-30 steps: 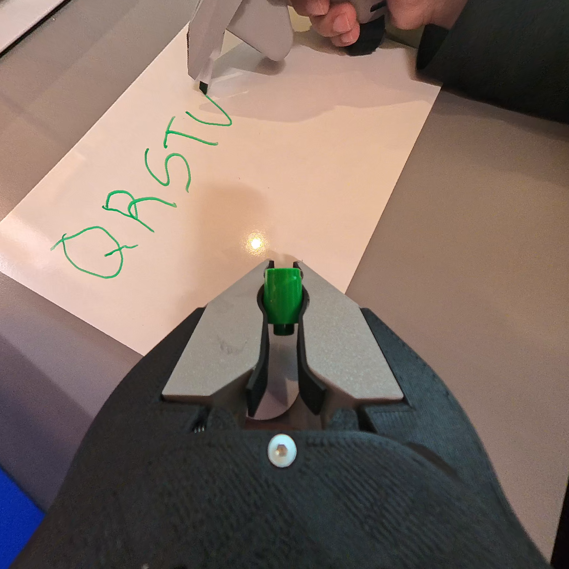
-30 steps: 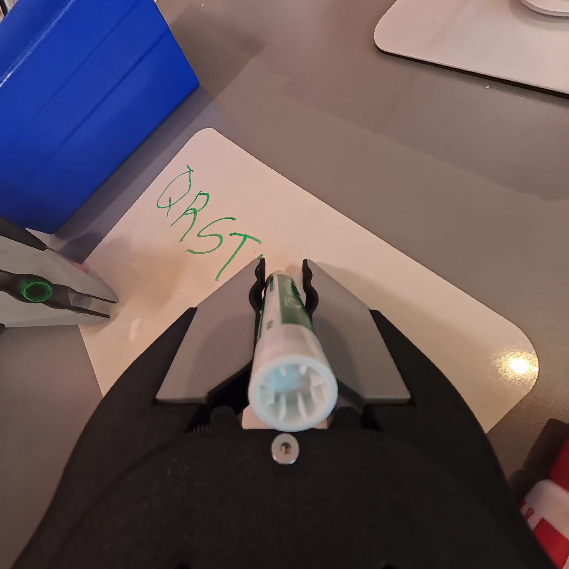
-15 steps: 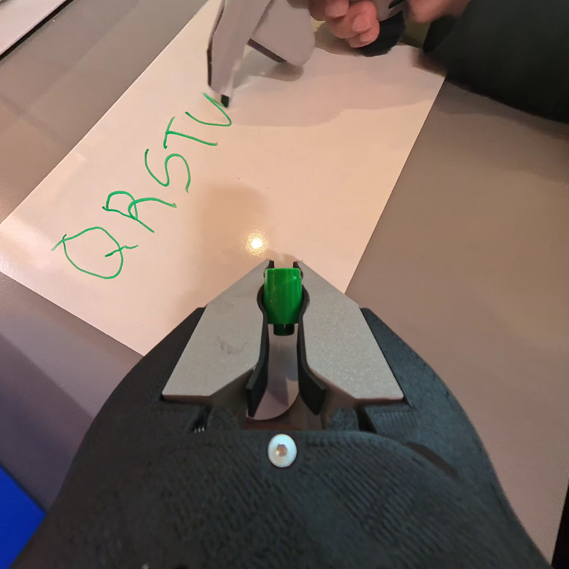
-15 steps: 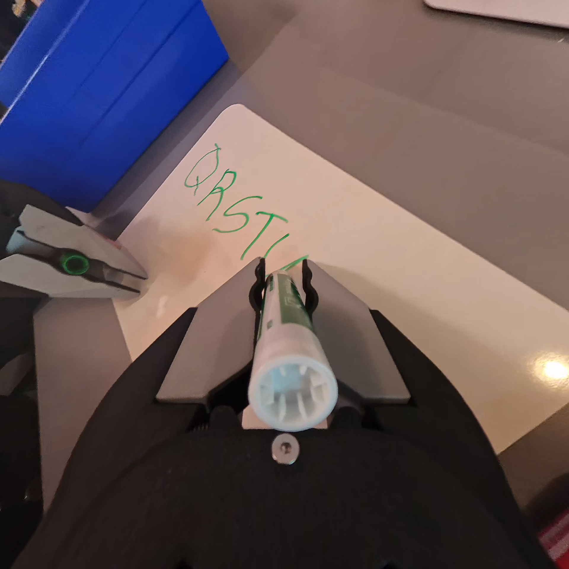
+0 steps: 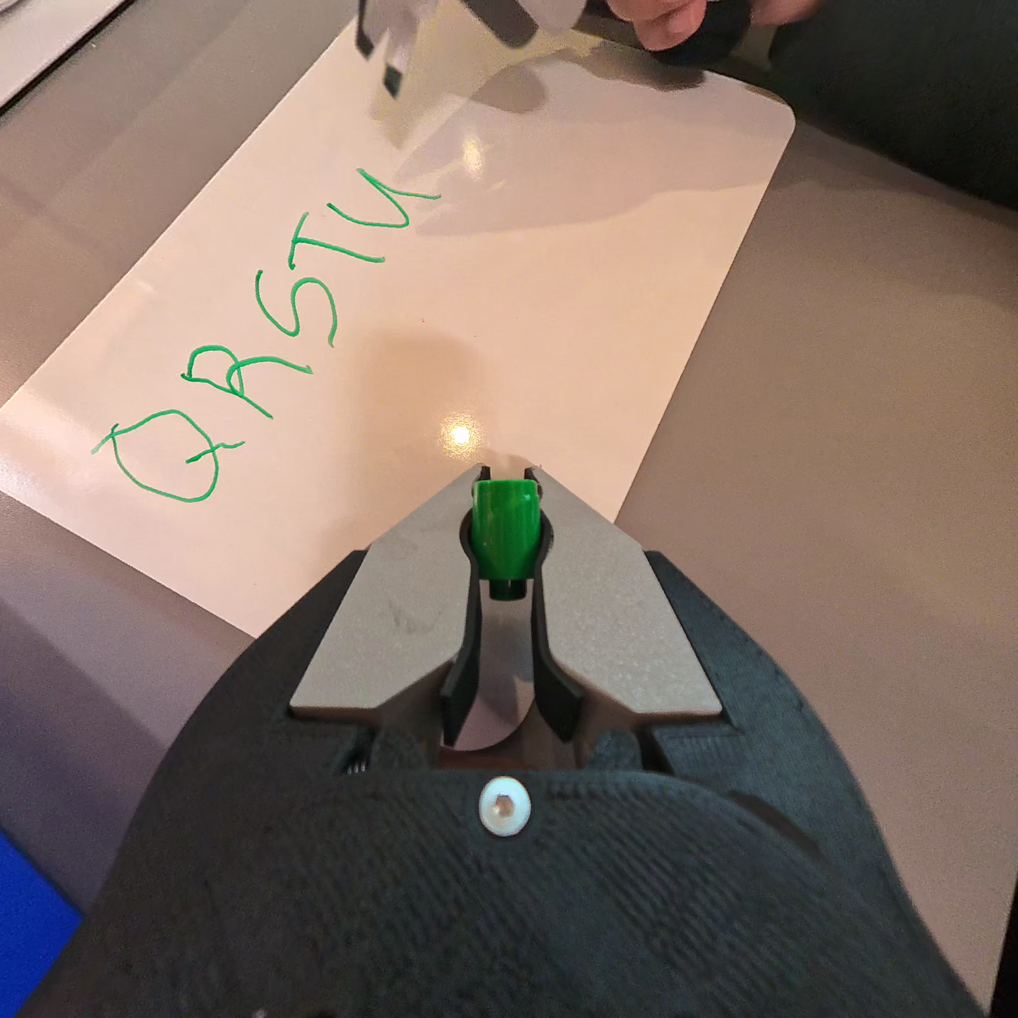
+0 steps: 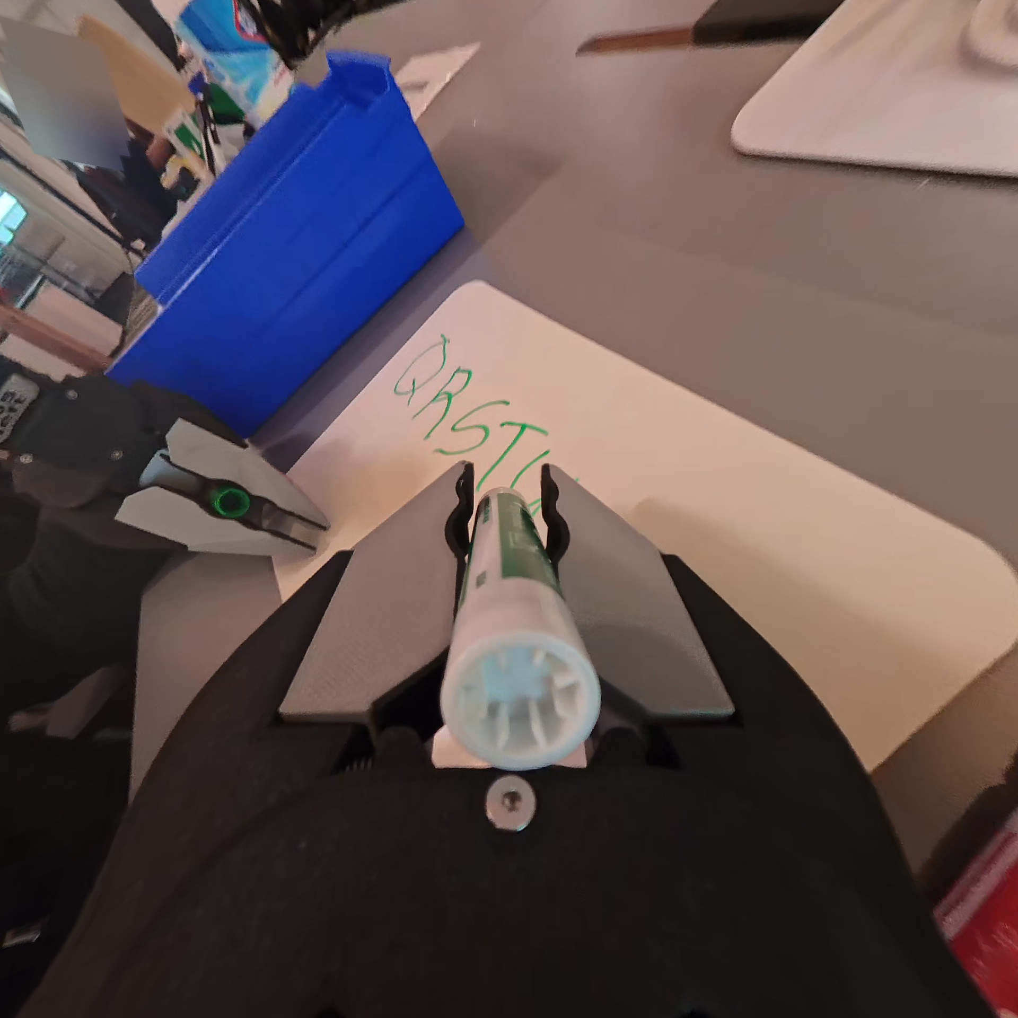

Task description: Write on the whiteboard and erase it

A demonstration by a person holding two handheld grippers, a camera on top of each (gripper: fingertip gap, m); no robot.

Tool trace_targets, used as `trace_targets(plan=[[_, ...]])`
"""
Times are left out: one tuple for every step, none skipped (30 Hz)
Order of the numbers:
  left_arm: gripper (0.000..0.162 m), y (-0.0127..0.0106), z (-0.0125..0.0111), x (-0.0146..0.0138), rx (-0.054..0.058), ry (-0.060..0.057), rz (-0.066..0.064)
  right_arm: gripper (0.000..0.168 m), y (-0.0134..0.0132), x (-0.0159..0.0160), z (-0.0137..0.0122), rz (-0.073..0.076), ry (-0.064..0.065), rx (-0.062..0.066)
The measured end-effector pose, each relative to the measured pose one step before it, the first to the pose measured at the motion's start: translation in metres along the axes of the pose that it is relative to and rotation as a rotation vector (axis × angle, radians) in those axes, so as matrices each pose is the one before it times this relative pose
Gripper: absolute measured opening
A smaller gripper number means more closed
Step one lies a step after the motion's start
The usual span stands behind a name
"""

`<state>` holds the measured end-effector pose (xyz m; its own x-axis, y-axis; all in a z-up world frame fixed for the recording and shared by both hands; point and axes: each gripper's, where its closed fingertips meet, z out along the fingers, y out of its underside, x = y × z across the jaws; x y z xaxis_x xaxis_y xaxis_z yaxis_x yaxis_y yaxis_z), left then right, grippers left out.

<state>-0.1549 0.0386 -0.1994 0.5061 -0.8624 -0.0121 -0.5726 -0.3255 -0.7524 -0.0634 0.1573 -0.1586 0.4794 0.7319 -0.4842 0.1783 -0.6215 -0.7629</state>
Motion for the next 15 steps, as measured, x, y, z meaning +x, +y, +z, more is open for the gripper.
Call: trace_targets(plan=[[0.01,-0.00003,0.00003,0.0001,0.0,0.0001,0.0006,0.022,-0.00563,0.00106,-0.00269,-0.0094,0.012,0.0349],[0.01,0.00001,0.0,0.0,-0.0001,0.0003,0.0006,0.021,-0.0058,0.0,-0.00236,-0.0058,0.0057,0.0357],[0.01,-0.00003,0.00003,0.00014,0.0,0.0004,0.0008,0.022,-0.00484,-0.00052,-0.00182,-0.0058,0.0025,0.0284],[0.01,0.0,-0.00001,0.00022,0.0,0.0006,0.0012,0.022,-0.00402,0.00054,-0.00149,-0.0092,0.0126,0.0239],[0.01,0.00009,0.00005,0.00006,0.0,-0.0006,0.0012,0.022,-0.00333,0.00184,-0.00135,-0.0112,0.021,0.0198],[0.01,-0.00003,0.00003,0.00003,0.0,-0.0005,0.0005,0.022,-0.00267,0.00127,-0.00102,-0.0108,0.0162,0.0139],[0.01,0.0,0.0,-0.00013,0.0,-0.001,-0.0002,0.022,-0.00268,0.00101,-0.0012,-0.0094,0.0128,0.0141],[0.01,-0.00003,-0.00011,-0.00052,-0.0001,-0.0034,0.0017,0.022,-0.00263,0.00018,-0.00113,-0.0066,0.006,0.014],[0.01,0.00007,-0.00015,-0.00173,0.0002,-0.0134,0.008,0.022,-0.00107,-0.00186,-0.00052,-0.0003,-0.0102,0.0027],[0.01,0.00011,-0.00019,-0.00156,0.0001,-0.0117,0.0069,0.022,-0.00014,-0.00182,0.0001,0.0019,-0.0106,-0.0013],[0.01,0.00005,-0.00002,-0.00014,-0.0002,0.0008,-0.0015,0.023,0.00007,-0.00147,0.00039,-0.0012,-0.006,0.0],[0.01,-0.00001,0.00005,-0.00002,0.0,0.0028,-0.0037,0.023,0.00157,-0.00303,0.00132,-0.001,-0.0143,-0.0113],[0.01,0.00003,0.00003,-0.0004,-0.0001,0.0007,-0.0045,0.024,0.00244,-0.00296,0.0021,-0.0027,-0.0114,-0.0164],[0.01,-0.00004,-0.00009,-0.00102,0.0003,-0.0041,-0.0028,0.024,0.00199,-0.00211,0.0023,-0.0086,-0.002,-0.0117],[0.01,-0.00053,-0.00032,-0.00202,0.0035,-0.0123,0.0025,0.022,0.00218,-0.00245,0.00265,-0.0101,-0.0031,-0.0129]])
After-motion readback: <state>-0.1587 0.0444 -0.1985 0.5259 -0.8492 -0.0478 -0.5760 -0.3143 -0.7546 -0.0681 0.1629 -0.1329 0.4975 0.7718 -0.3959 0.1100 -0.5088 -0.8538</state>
